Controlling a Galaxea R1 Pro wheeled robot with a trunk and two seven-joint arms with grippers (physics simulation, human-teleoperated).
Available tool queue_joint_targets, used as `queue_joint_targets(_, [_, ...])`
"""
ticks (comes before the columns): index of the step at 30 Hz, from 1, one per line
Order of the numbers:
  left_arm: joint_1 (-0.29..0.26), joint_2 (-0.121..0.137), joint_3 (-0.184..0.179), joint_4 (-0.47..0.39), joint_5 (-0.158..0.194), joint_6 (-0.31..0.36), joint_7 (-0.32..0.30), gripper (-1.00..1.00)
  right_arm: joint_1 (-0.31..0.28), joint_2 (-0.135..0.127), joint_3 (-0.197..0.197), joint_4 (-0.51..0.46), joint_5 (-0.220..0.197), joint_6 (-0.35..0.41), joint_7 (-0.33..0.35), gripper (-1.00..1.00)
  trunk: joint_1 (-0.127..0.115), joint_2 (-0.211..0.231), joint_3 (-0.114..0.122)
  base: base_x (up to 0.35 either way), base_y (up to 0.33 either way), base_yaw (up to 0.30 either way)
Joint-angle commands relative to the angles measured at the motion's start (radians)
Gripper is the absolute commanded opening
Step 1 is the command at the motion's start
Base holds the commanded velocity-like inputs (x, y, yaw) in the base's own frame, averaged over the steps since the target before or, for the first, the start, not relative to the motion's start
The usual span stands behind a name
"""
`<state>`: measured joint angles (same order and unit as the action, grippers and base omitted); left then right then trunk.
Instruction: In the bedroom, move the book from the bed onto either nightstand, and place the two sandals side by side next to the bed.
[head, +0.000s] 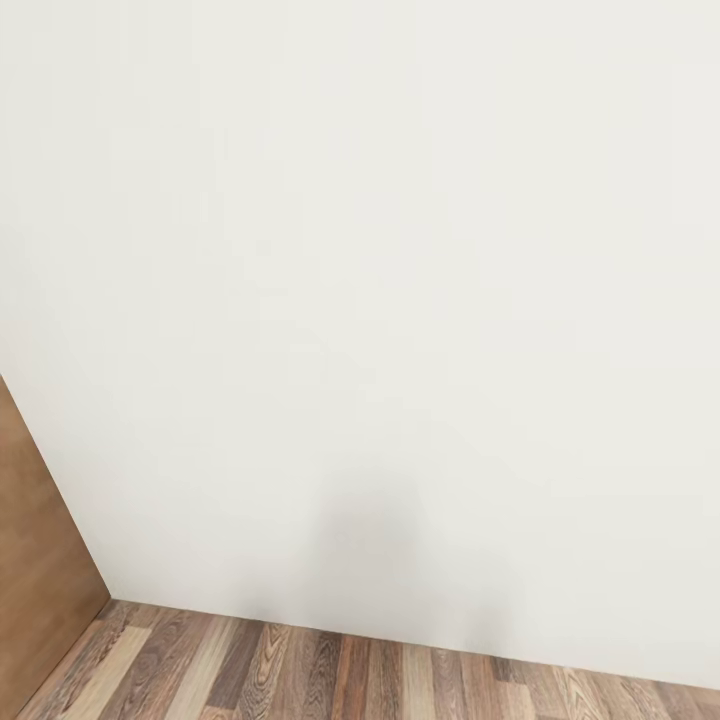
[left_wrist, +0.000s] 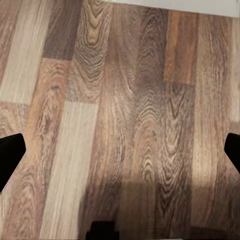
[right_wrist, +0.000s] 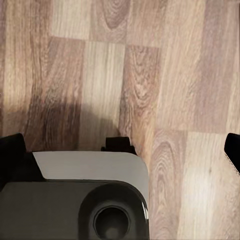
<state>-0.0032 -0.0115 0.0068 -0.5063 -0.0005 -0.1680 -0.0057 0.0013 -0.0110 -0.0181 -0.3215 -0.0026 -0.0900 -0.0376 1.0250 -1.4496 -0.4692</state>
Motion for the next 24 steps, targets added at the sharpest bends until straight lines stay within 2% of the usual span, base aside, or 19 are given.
queue_joint_targets(1, [-0.001, 0.000, 0.001, -0.002, 0.000, -0.005, -0.001, 1.00, 0.000, 0.000, -0.002, -0.007, 0.000, -0.002, -0.001, 1.00, 0.000, 0.000, -0.001, 0.000, 0.000, 0.000])
queue_joint_targets(10, [-0.009, 0.001, 0.000, -0.089, 0.000, -0.014, -0.002, 1.00, -0.001, -0.001, -0.004, -0.083, 0.000, -0.003, -0.001, 1.00, 0.000, 0.000, -0.001, 0.000, 0.000, 0.000])
queue_joint_targets(24, [-0.010, -0.006, -0.005, -0.095, 0.006, -0.013, -0.003, 1.00, -0.001, 0.002, -0.009, -0.083, 0.000, -0.004, 0.001, 1.00, 0.000, 0.000, -0.001, 0.000, 0.000, 0.000])
